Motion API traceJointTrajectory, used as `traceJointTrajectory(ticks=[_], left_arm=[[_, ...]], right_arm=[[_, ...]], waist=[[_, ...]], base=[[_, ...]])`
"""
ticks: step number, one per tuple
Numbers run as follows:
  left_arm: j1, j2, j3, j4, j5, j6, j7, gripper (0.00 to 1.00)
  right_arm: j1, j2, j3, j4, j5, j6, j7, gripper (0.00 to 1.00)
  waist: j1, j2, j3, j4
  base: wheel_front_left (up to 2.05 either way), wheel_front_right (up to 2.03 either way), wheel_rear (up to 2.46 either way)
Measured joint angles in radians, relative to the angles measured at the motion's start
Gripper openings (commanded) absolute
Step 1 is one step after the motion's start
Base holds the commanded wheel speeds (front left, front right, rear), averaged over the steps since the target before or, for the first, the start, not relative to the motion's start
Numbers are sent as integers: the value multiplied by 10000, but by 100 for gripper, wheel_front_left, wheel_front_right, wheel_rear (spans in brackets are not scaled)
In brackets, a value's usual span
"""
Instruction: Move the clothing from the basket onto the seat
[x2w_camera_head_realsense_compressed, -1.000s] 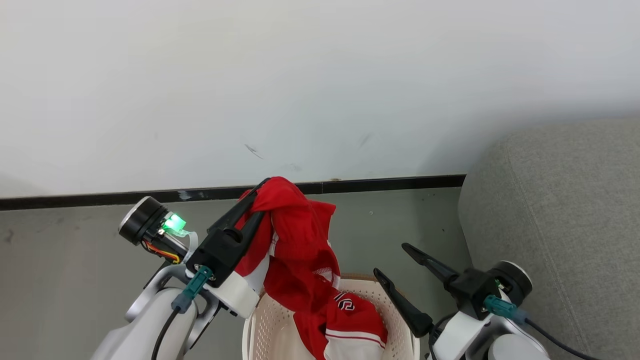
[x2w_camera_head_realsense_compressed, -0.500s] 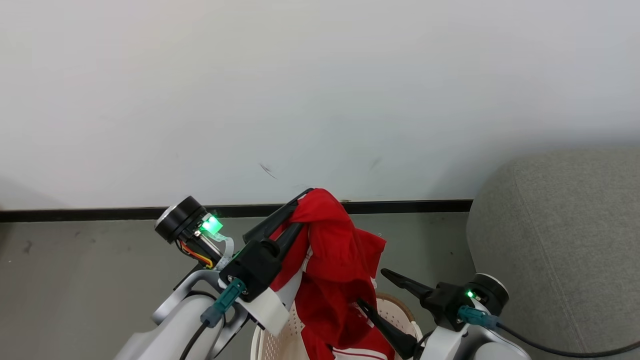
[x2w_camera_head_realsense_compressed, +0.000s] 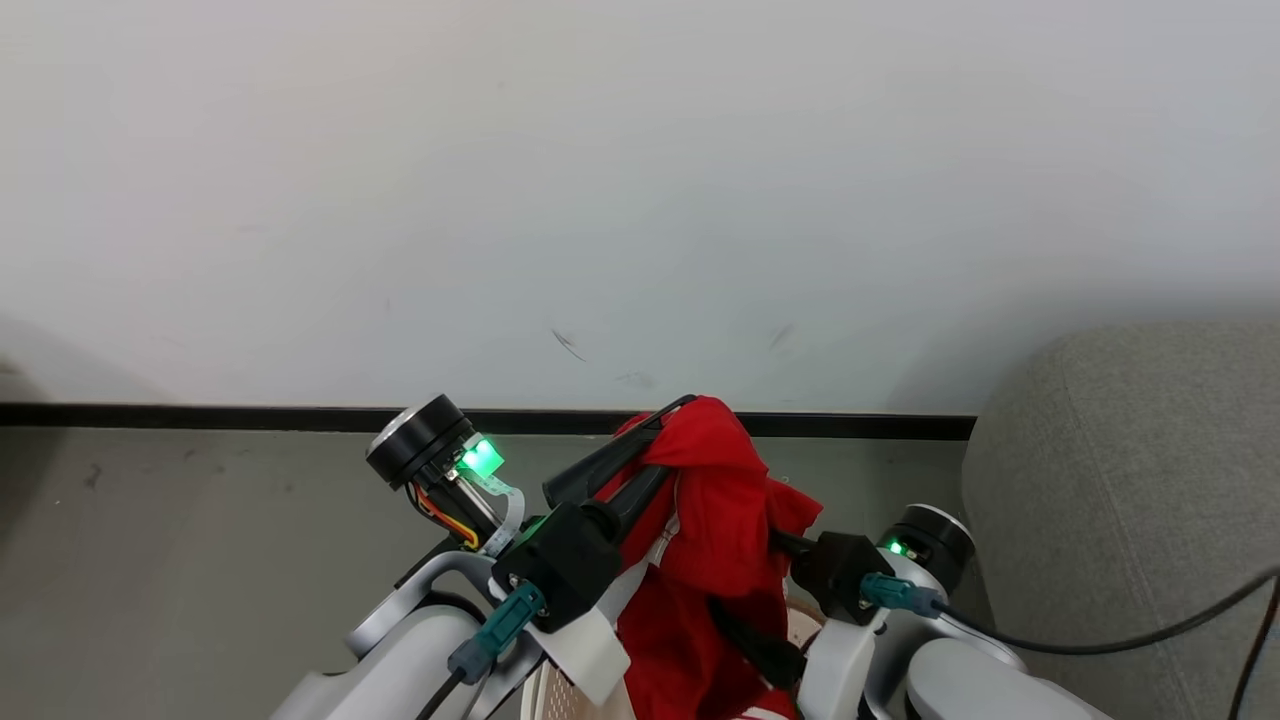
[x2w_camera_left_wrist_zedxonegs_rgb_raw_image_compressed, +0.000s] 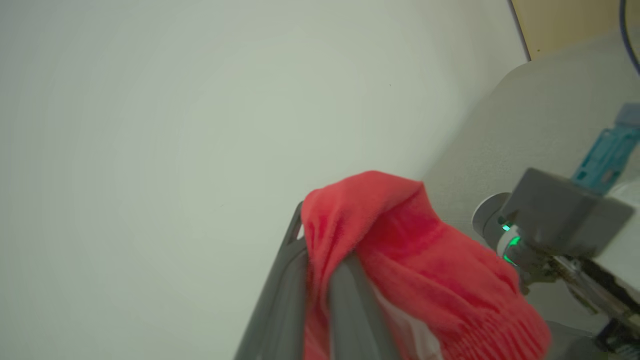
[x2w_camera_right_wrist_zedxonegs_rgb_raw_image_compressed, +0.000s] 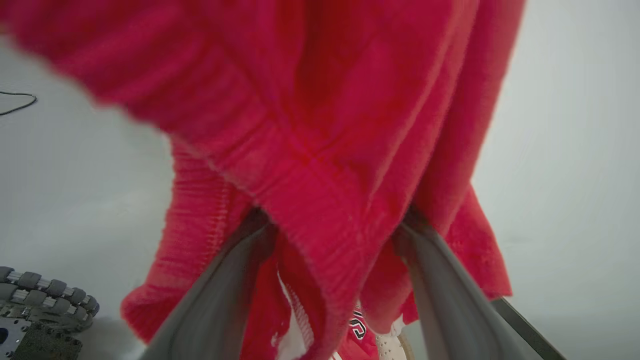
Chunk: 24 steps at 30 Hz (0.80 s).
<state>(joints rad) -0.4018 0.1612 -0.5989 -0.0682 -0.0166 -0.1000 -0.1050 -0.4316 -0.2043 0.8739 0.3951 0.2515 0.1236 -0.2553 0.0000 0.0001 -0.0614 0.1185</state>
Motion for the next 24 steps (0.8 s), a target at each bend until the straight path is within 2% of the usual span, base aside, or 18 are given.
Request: traceJointTrajectory(ticks=[2,3,4,7,8,15,20,24], left_arm=[[0,-4,-27,-84,-13,-6,82,0],[0,-6,-36,-115,-31,-6,84,0],[0,-12,-38,-134,-63,-6,90,0],[13,-4,-23,-190,-100,-6,211,0],[30,-4,-6,-217,-107,-6,221,0],[387,33,426,-330,-454,176,332,0],[900,90,913,-65,-717,476,330,0],[1314,144,1227,182,-1016,719,322,0]], right_arm=[[-192,146,205,79,96,2,0,100],[-273,226,290,102,125,2,0,83],[-328,290,349,128,150,2,0,56],[-505,393,539,332,178,2,0,19],[-520,395,552,334,180,2,0,0],[-688,403,343,299,385,2,0,0],[-676,190,-303,61,479,2,0,0],[-637,-96,-1264,-203,583,2,0,0]], waist=[[0,0,6,60],[0,0,11,87],[0,0,15,114],[0,0,36,185],[0,0,46,205],[0,0,147,230],[0,0,196,114],[0,0,228,-14]], base=[[0,0,0],[0,0,0],[0,0,0],[0,0,0],[0,0,0],[0,0,0],[0,0,0],[0,0,0]])
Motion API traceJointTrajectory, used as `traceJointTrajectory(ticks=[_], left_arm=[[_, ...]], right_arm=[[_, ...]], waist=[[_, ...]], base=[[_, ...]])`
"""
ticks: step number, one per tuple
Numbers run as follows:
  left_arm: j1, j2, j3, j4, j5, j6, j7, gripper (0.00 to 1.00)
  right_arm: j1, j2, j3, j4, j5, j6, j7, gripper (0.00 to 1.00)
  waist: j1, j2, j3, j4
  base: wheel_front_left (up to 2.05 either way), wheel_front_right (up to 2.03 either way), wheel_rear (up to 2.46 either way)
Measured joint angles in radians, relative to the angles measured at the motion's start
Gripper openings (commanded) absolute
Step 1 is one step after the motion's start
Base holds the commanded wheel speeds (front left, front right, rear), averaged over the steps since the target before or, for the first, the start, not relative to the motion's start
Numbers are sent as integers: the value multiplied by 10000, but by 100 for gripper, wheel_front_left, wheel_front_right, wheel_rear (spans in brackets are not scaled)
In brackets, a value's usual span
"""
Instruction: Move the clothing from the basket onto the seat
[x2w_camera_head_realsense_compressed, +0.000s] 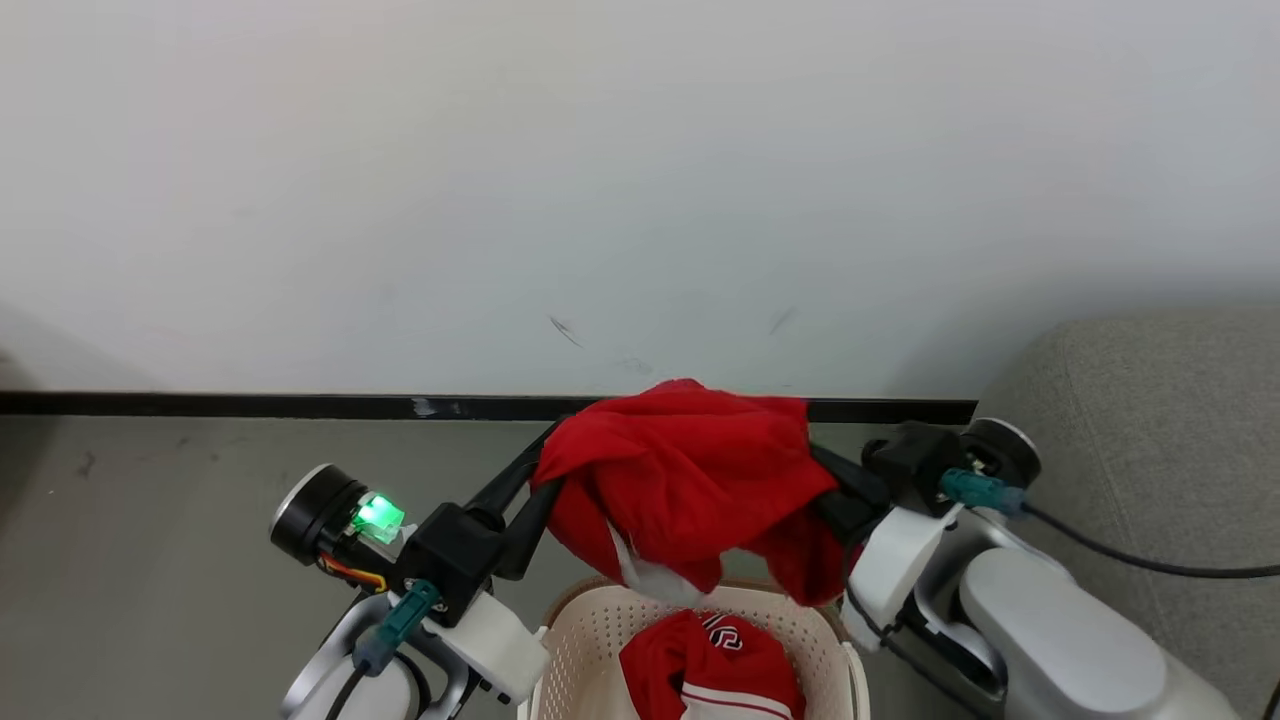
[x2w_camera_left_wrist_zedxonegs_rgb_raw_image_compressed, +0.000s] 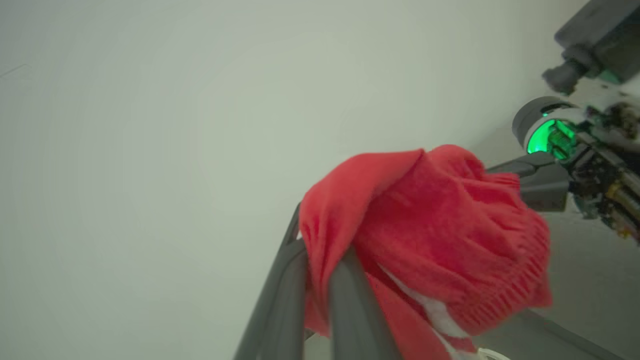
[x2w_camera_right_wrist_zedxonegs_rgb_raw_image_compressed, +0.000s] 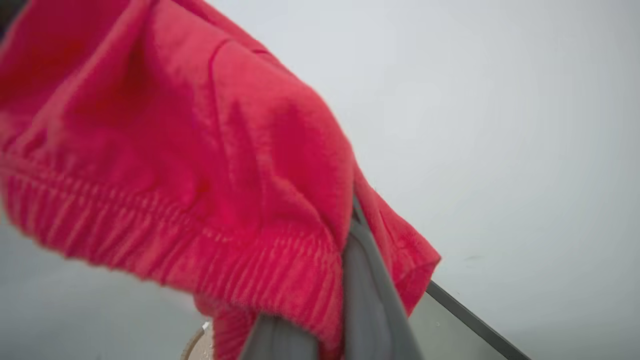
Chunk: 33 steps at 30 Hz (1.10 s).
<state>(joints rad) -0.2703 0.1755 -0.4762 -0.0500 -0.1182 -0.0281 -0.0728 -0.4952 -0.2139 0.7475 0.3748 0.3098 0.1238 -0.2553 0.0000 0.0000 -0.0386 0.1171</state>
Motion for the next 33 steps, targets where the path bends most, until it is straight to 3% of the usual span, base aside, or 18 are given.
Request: traceJointTrajectory(ticks=[1,2,3,5,6,7,8,18,33], left_arm=[[103,-2,88,42,-86,48,-2,3],[189,-10,148,77,-153,98,-29,26],[257,-13,182,107,-207,134,-52,39],[384,-44,221,203,-272,169,-127,58],[428,-67,230,249,-336,169,-144,58],[489,-94,230,270,-370,169,-176,85],[560,-113,219,301,-407,169,-184,100],[887,-357,36,439,-754,150,-570,100],[1180,-757,-731,679,-949,-199,-961,100]], right_arm=[[5,-81,-226,-86,0,0,0,0],[17,-150,-453,-144,-2,0,0,0],[43,-198,-675,-207,-2,0,0,0],[215,-288,-1104,-418,-8,0,0,0],[306,-320,-1290,-477,-21,0,0,0],[407,-359,-1498,-552,-29,0,0,0],[477,-393,-1662,-642,-35,0,0,0],[800,-616,-3369,-1607,-648,0,0,0],[2909,-1089,-6447,-2525,-1597,0,0,0]], waist=[[0,0,7,-35],[0,0,14,-71],[0,0,21,-109],[0,0,33,-186],[0,0,39,-226],[0,0,43,-266],[0,0,49,-308],[0,0,76,-735],[0,0,36,-1651]], base=[[0,0,0],[0,0,0],[0,0,0],[0,0,0],[0,0,0],[0,0,0],[0,0,0],[0,0,0],[0,0,0]])
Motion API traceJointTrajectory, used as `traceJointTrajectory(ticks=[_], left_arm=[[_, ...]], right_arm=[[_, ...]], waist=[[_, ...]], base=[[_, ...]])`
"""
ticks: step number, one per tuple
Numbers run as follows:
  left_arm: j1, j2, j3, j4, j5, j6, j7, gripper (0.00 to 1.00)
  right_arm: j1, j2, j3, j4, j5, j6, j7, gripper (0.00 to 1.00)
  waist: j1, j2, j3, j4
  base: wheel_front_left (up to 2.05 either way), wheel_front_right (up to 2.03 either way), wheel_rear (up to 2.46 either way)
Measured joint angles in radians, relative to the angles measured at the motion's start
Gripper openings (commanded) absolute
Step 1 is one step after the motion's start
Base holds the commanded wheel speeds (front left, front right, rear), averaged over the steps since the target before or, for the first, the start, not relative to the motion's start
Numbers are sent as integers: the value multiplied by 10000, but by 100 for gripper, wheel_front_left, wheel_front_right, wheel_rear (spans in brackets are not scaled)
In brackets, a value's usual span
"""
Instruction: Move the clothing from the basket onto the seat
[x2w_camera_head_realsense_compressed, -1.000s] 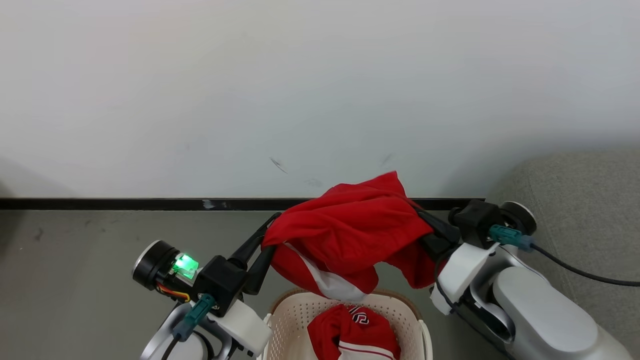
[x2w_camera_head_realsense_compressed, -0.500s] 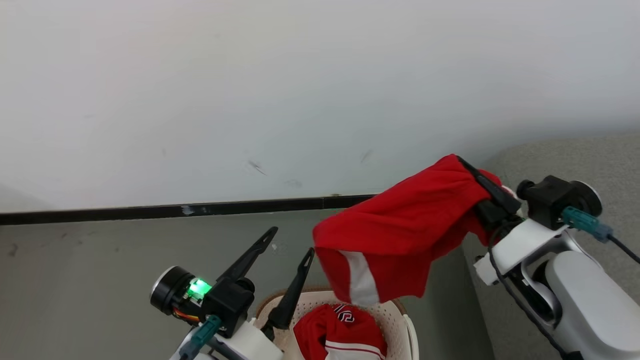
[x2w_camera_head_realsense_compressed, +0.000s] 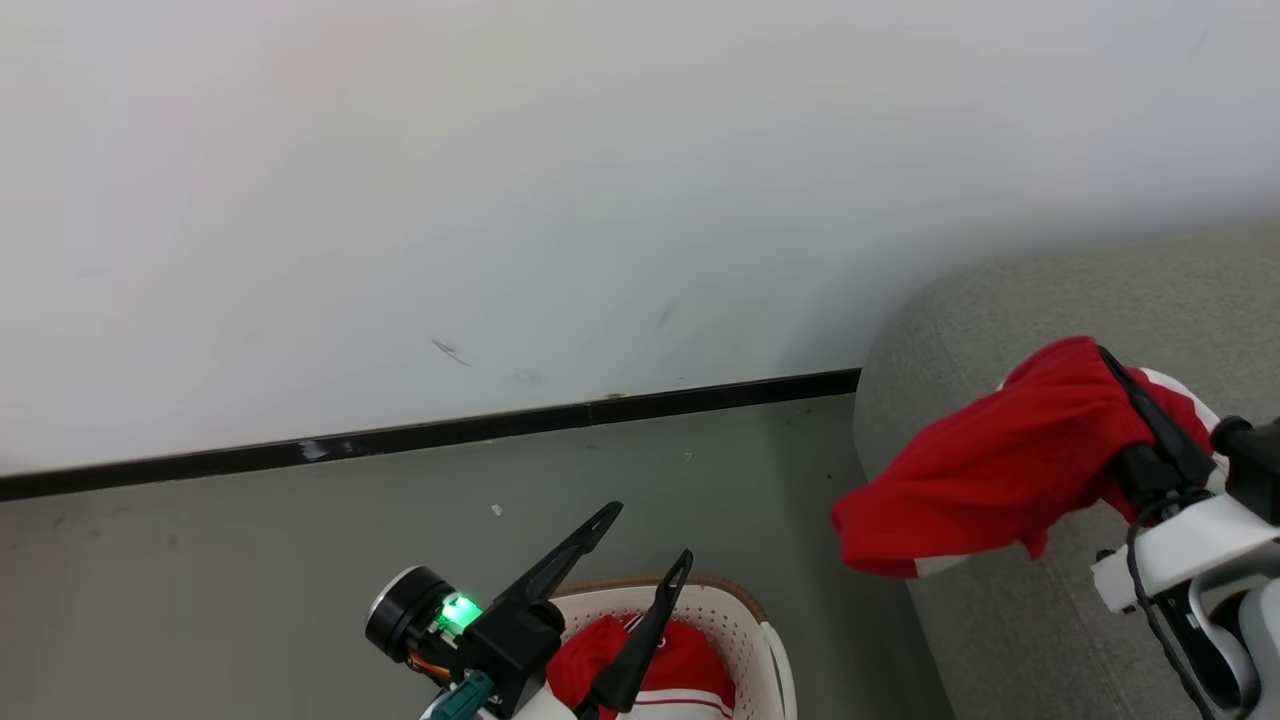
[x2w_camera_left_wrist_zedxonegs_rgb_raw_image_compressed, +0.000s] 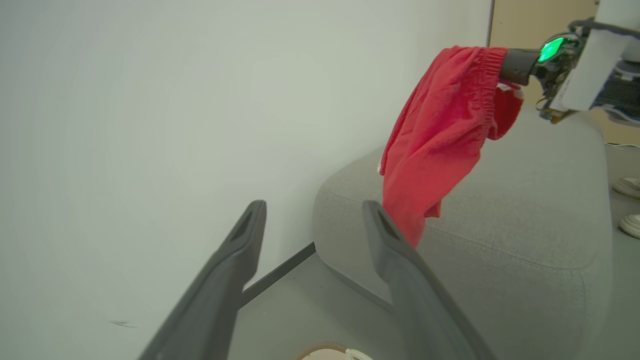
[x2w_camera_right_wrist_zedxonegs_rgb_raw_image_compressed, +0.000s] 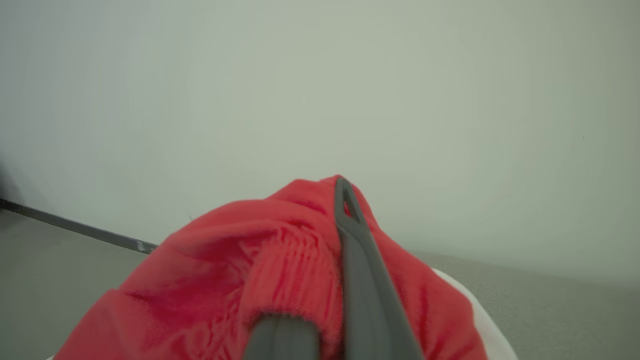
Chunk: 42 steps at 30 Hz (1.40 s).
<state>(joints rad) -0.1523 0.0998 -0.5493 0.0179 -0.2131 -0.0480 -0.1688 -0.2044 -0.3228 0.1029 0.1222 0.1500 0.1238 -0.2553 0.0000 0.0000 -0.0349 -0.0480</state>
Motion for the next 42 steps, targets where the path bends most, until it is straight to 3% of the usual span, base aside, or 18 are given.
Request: traceJointTrajectory(ticks=[13,20,27,32,42], left_arm=[[-3,-113,-403,282,-251,-226,-188,100],[-4,-240,-456,364,-263,-245,-278,100],[-2,-276,-414,393,-263,-159,-393,100],[6,-270,-217,357,-242,119,-401,100],[18,29,13,-2,92,468,-405,100]], right_arm=[[1865,558,-1409,-1122,-506,0,0,0],[2459,934,-1611,-1526,-593,0,0,0],[2546,1034,-1058,-1588,-280,0,0,0],[1553,596,-493,-1373,-17,0,0,0],[-1530,-324,-930,-65,780,0,213,0]], waist=[[0,0,-34,-1078],[0,0,-44,-1683],[0,0,-31,-2218],[0,0,58,-2485],[0,0,586,-2575]], base=[[0,0,0],[0,0,0],[0,0,0],[0,0,0],[0,0,0]])
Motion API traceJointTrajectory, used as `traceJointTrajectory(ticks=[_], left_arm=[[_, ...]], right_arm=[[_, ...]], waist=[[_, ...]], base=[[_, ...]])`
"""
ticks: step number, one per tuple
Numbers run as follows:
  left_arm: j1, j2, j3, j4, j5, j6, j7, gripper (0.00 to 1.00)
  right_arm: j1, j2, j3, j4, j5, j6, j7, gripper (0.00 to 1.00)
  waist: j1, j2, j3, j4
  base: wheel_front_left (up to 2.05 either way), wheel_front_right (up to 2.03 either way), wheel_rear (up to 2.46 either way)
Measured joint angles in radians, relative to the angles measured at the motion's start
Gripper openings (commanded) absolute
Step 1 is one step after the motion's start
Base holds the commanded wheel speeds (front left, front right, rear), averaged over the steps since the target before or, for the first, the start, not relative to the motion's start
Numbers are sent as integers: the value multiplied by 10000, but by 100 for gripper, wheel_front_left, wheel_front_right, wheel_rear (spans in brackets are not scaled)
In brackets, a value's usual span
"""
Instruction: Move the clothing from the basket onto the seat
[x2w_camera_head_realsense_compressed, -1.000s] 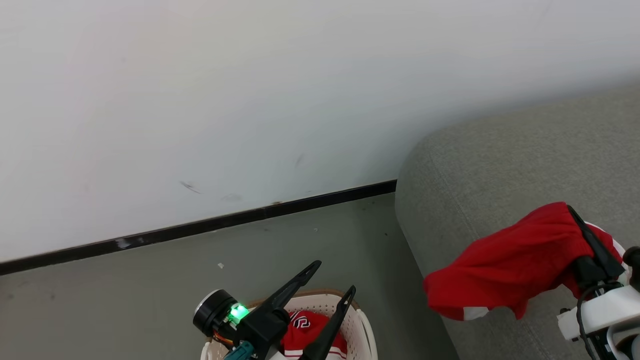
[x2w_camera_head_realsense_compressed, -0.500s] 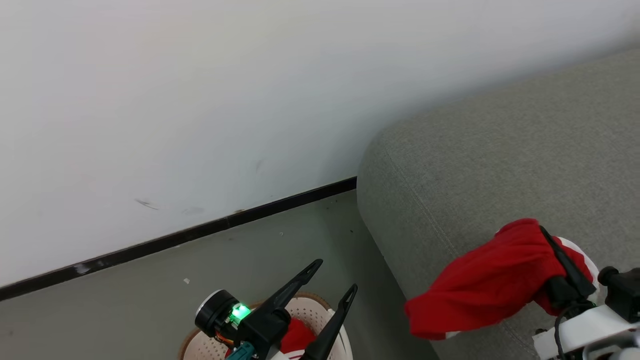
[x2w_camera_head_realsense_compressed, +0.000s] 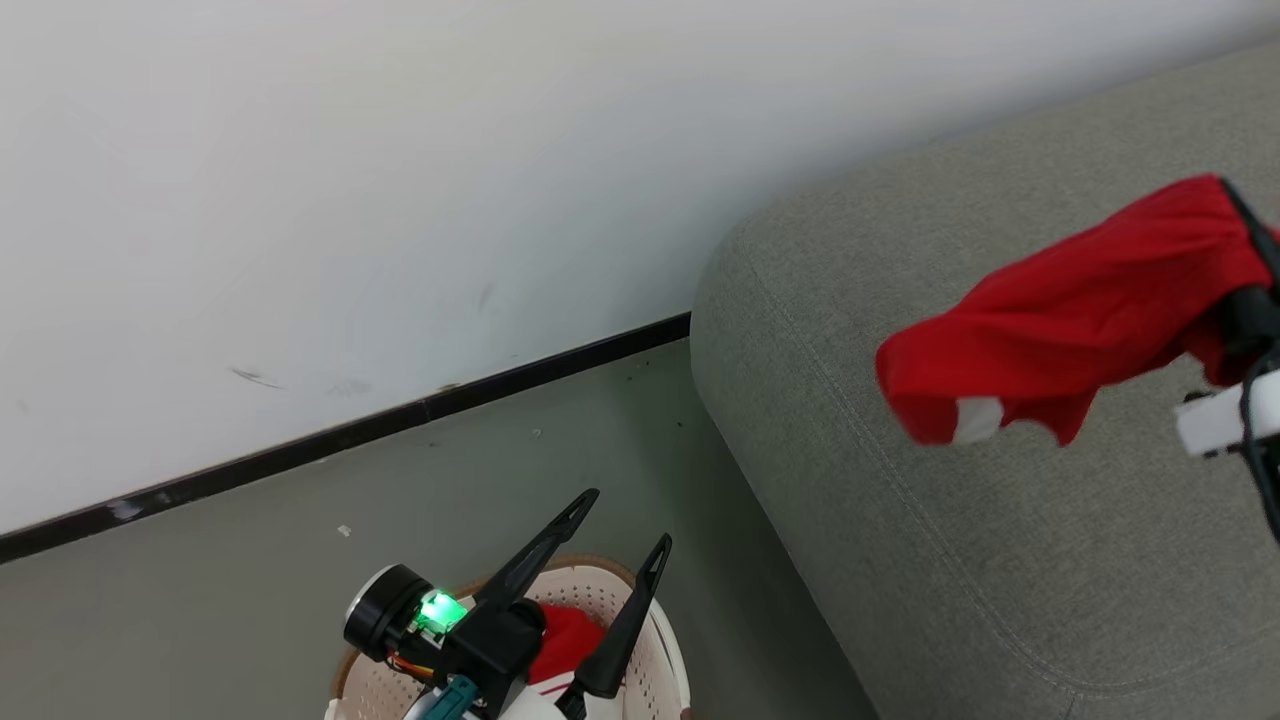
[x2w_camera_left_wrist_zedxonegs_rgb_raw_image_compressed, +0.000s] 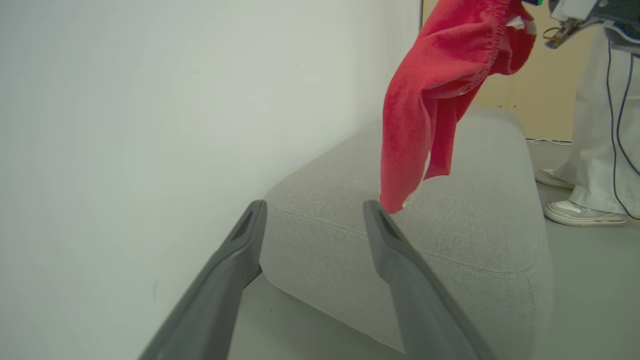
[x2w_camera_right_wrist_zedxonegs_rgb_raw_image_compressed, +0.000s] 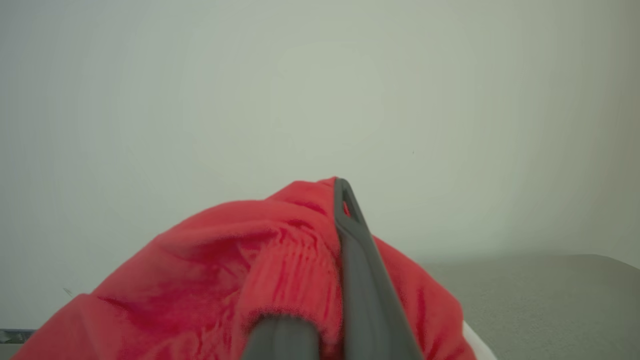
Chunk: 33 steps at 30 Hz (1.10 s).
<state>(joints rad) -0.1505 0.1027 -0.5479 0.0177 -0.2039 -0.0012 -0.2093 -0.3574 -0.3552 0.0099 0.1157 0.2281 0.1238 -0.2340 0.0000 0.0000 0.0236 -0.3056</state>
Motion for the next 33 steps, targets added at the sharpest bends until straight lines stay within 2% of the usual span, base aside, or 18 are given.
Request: traceJointTrajectory(ticks=[13,24,30,33], left_arm=[[-68,316,-58,-784,523,165,403,100],[-529,560,-267,-1427,965,163,859,100],[-849,579,-426,-1670,1208,146,1045,100],[-1003,587,-460,-1762,1287,61,1127,100]], right_arm=[[-2692,-1116,-763,1893,366,0,351,0],[-3130,-1699,-1755,3296,81,0,117,0],[-3204,-1705,-2293,3921,-44,0,-109,0],[-3052,-1442,-2589,4224,-86,0,-136,0]], waist=[[0,0,955,262],[0,0,1884,627],[0,0,2385,806],[0,0,2630,880]], base=[[0,0,0],[0,0,0],[0,0,0],[0,0,0]])
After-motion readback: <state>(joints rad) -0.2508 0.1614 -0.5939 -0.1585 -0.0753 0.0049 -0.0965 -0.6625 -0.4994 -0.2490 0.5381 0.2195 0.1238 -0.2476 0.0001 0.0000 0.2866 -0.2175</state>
